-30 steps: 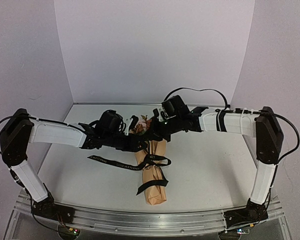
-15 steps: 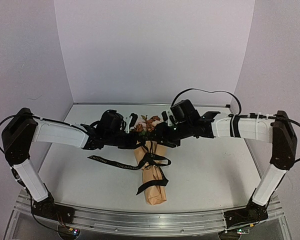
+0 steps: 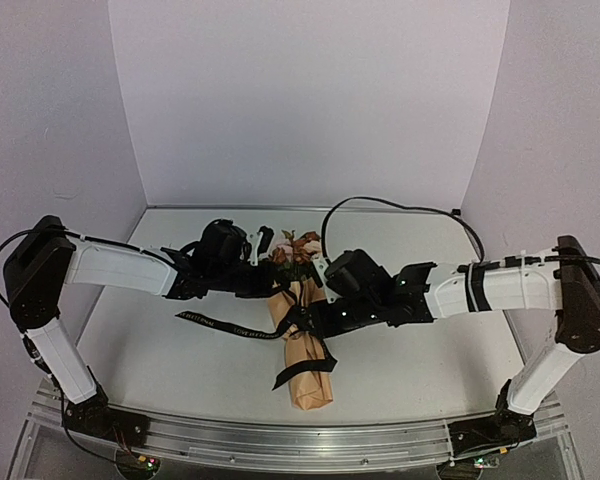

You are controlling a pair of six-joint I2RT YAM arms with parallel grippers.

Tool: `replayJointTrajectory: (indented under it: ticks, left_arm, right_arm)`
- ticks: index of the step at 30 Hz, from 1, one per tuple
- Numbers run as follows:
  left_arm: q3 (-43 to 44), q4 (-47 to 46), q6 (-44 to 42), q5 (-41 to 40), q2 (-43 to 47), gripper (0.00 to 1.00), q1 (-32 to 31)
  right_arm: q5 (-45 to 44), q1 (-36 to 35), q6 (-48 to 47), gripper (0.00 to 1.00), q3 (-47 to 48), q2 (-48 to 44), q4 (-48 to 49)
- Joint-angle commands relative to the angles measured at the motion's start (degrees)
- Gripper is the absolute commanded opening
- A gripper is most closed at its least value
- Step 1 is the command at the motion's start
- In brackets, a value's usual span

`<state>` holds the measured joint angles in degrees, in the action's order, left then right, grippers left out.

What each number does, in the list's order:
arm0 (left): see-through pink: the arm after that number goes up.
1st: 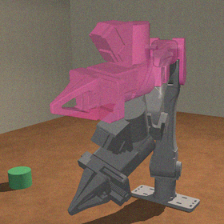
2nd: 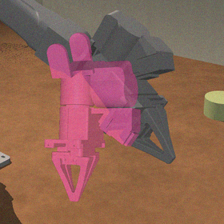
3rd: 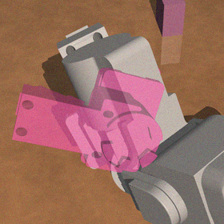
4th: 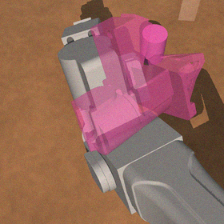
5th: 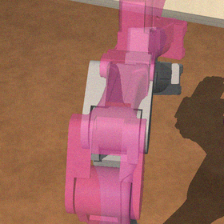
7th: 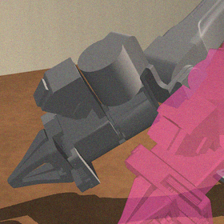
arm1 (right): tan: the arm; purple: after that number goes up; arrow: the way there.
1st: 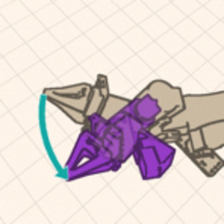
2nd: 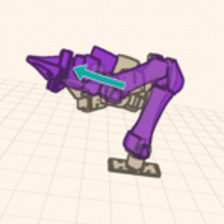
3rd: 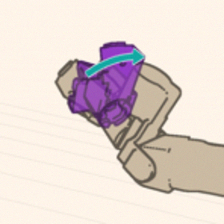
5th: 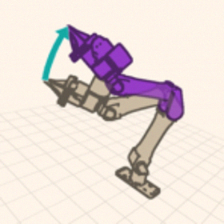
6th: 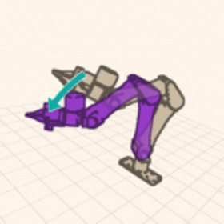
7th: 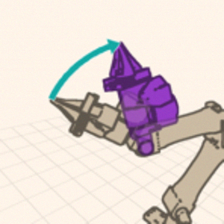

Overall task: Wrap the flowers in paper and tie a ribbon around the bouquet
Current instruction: Cross the half-tied ribbon over the folded bouquet.

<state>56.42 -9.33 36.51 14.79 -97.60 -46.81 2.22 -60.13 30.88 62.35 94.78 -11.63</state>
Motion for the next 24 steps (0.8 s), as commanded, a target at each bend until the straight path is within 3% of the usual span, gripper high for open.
replayJointTrajectory:
  ticks: [1, 14, 24]
  left_arm:
    - [0.6, -0.5, -0.3, 0.4, 0.5, 0.00, 0.3]
    - [1.3, 0.5, -1.2, 0.6, 0.2, 0.00, 0.4]
    - [0.5, 1.8, -1.2, -0.5, 1.1, 0.00, 1.3]
  right_arm:
    - [-7.3, 0.4, -3.9, 0.40, 2.0, 2.6, 0.3]
    - [-6.7, -0.8, -5.2, 0.40, 2.5, 7.0, 1.7]
    - [-9.7, -0.8, -3.6, 0.02, 0.9, 4.1, -0.6]
